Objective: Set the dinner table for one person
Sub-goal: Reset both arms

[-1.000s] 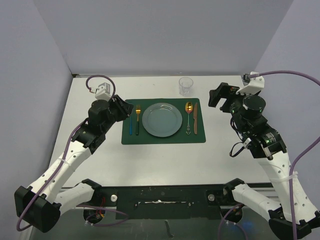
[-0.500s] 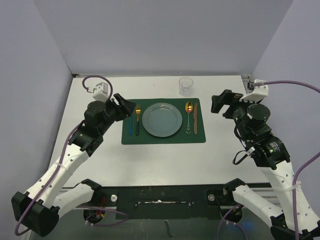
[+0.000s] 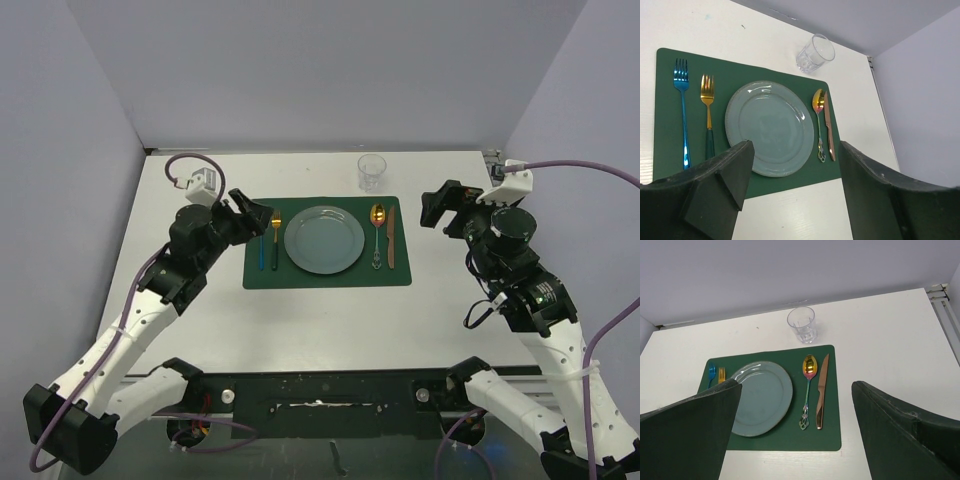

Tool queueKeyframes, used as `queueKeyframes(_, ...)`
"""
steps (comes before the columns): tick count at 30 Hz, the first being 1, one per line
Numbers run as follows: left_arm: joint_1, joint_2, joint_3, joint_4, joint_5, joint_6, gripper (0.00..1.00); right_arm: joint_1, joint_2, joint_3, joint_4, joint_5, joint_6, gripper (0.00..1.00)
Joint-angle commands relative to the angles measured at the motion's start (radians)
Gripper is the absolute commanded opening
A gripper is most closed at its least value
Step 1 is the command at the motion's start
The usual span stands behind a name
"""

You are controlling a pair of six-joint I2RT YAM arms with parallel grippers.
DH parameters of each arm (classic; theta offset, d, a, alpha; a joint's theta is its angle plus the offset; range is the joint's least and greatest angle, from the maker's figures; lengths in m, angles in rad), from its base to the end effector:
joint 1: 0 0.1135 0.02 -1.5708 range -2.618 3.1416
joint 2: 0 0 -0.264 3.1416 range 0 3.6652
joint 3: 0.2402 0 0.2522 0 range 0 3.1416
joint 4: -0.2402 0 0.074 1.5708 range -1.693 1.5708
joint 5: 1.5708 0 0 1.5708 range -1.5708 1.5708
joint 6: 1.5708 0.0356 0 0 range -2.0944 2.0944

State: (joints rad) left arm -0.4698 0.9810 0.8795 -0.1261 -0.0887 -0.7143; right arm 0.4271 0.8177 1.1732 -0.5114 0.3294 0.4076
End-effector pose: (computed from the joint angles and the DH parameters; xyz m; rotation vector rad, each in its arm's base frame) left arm 0.2061 -0.1011 0.3431 -0.2924 1.8409 -0.7577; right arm 0.1455 0.0536 0.4309 0.2267 1.7147 0.3334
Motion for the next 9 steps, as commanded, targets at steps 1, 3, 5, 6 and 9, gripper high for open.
queueKeyframes(1,0.002,-0.009,0.01,0.049,0.007,-0.006,0.66,0.006,-0.01,0.004,0.034,0.004,0.004,0.98)
queueKeyframes(3,0.002,-0.011,0.01,0.052,0.007,-0.008,0.66,0.006,-0.009,0.007,0.029,0.006,0.002,0.98)
queueKeyframes(5,0.002,-0.013,0.009,0.054,0.007,-0.008,0.67,0.007,-0.01,0.008,0.028,0.009,0.001,0.98)
queueKeyframes(6,0.002,-0.012,0.009,0.054,0.007,-0.008,0.67,0.007,-0.011,0.007,0.029,0.011,0.001,0.98)
queueKeyframes(9,0.002,-0.013,0.009,0.054,0.007,-0.007,0.67,0.006,-0.018,0.007,0.032,0.013,-0.001,0.98)
